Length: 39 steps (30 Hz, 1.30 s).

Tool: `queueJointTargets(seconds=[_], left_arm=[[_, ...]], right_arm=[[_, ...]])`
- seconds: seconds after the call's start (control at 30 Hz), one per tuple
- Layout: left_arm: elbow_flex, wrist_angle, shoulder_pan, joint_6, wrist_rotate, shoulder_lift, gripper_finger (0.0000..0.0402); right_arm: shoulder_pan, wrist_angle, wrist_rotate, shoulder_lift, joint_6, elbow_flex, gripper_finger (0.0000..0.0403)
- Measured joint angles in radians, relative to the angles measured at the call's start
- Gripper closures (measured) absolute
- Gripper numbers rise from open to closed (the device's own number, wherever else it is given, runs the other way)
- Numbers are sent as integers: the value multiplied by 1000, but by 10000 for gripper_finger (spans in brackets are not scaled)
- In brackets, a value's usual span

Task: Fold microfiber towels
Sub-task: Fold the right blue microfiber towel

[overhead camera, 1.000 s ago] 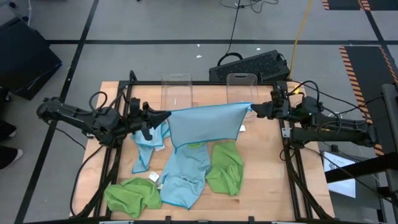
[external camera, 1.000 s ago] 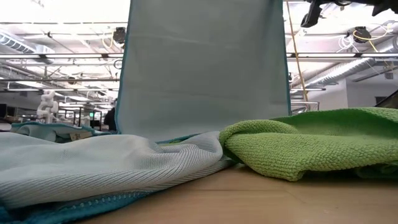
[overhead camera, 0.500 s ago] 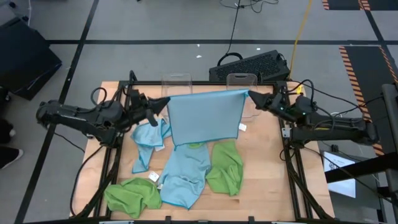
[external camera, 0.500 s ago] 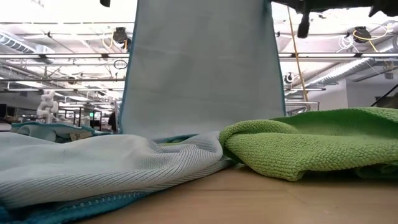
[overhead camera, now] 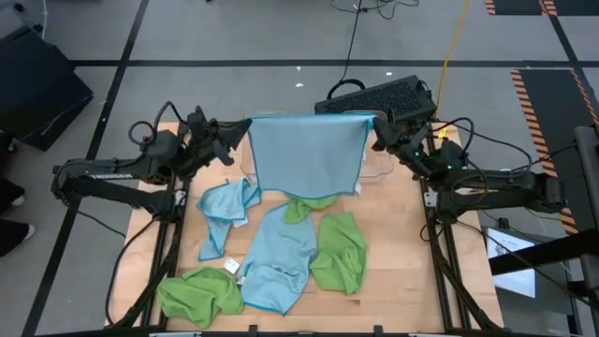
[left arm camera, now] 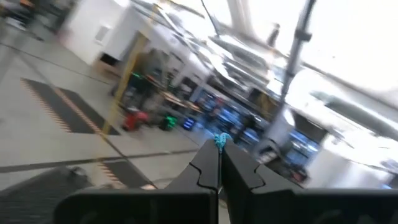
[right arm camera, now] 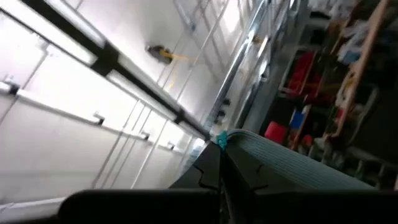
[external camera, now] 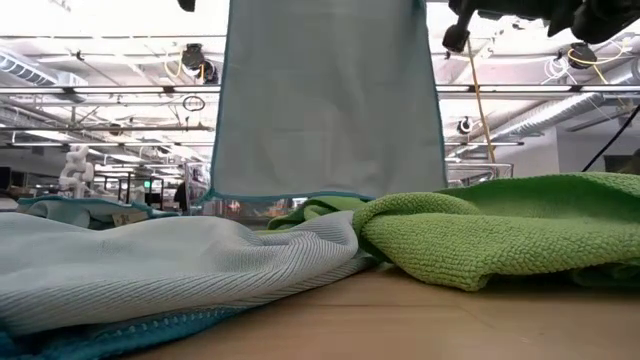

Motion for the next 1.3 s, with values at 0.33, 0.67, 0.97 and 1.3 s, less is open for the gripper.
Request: queueJointTargets(seconds=[0.33, 0.67, 0.97, 1.3], left_arm=[[0, -201, -117, -119, 303, -1, 394], [0, -535, -241, -283, 311, -1, 394], [0, -583, -378, -372, 313, -5, 394], [0, -575, -494, -424, 214, -62, 394]], right_arm=[[23, -52, -479, -41, 151, 0, 403], [110, -269, -708, -56, 217, 0, 403], [204, -321, -734, -56, 273, 0, 403], [367, -323, -495, -42, 259, 0, 403]])
